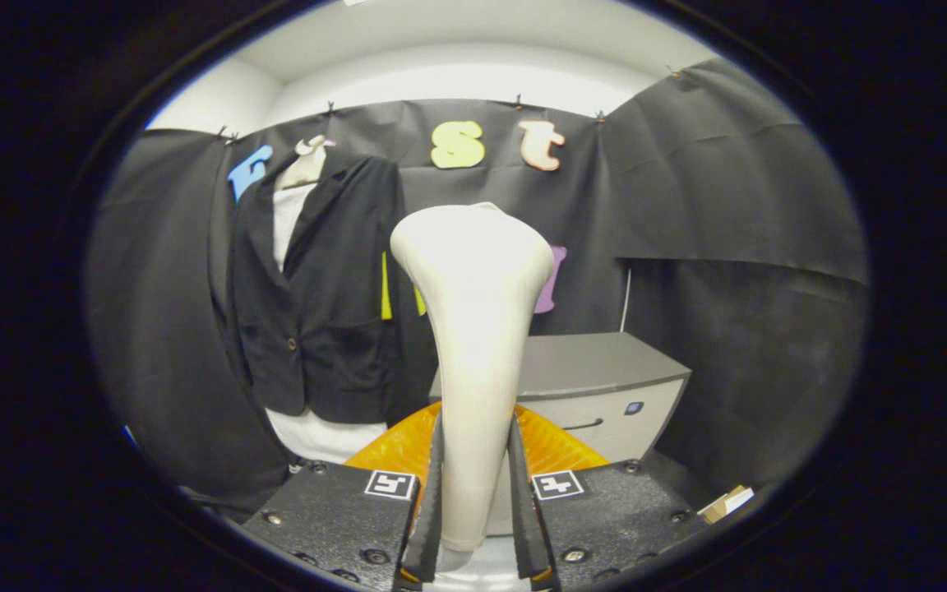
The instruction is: Iron the clothes twice with a garment steamer, once on the left side and once on the right side.
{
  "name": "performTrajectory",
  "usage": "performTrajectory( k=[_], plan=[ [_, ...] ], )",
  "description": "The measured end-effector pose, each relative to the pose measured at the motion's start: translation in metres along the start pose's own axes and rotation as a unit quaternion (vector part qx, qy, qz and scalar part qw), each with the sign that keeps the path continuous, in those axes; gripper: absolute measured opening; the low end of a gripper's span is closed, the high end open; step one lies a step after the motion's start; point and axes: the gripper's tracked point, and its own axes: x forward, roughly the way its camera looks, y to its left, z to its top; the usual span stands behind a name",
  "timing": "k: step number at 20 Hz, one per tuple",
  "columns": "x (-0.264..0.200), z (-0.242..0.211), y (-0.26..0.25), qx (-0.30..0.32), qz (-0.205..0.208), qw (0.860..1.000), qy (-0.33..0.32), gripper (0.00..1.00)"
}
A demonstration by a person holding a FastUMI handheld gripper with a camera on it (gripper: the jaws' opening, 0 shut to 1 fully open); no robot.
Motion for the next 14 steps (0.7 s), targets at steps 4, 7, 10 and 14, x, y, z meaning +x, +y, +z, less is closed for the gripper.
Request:
performTrajectory(
  k=[4,7,10,14],
  plan=[
    [-0.009,0.022,-0.065,0.019,0.001,0.999,-0.025,0.38],
    [-0.008,0.018,-0.110,0.031,0.007,0.999,-0.026,0.38],
    [-0.004,0.014,-0.137,0.033,0.014,0.999,-0.023,0.38],
    [0.005,0.005,-0.153,0.034,0.028,0.999,-0.015,0.38]
  ],
)
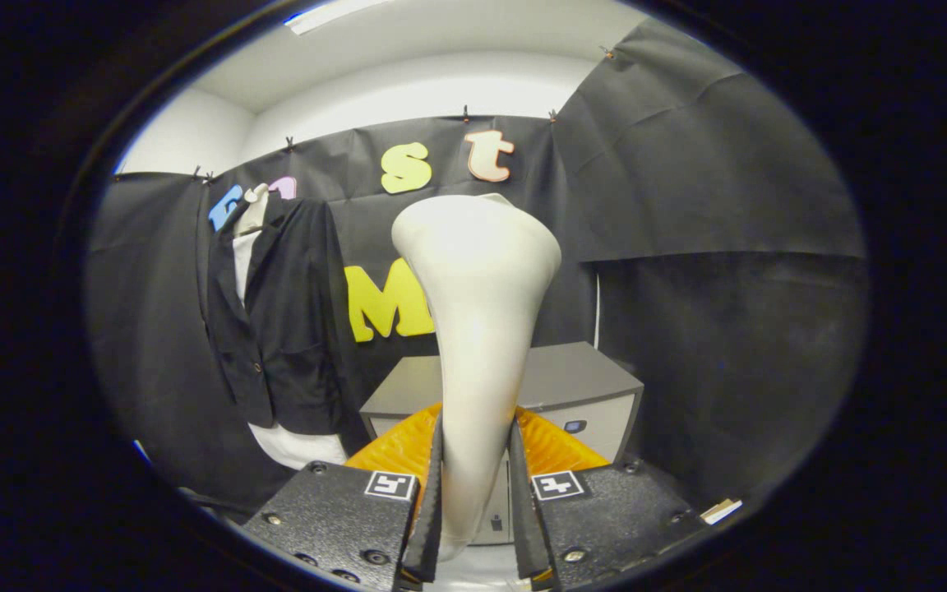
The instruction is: Iron the clothes twice with a garment steamer, once on the left side and once on the right side.
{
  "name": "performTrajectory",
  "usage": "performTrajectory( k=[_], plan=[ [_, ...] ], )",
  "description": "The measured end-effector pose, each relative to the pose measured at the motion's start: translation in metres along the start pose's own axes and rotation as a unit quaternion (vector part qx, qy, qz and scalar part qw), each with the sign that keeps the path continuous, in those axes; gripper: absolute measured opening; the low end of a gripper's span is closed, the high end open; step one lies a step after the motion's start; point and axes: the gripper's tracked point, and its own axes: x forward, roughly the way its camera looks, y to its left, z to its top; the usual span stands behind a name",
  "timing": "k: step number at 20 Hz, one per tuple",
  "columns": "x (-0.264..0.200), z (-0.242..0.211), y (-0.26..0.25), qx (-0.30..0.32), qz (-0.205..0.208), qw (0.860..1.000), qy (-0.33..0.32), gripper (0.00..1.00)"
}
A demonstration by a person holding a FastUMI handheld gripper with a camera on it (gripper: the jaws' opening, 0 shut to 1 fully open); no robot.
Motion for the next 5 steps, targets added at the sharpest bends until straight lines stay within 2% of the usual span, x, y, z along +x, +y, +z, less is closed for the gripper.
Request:
performTrajectory(
  k=[5],
  plan=[
    [0.013,-0.017,-0.005,0.001,0.027,0.999,0.019,0.38]
  ],
)
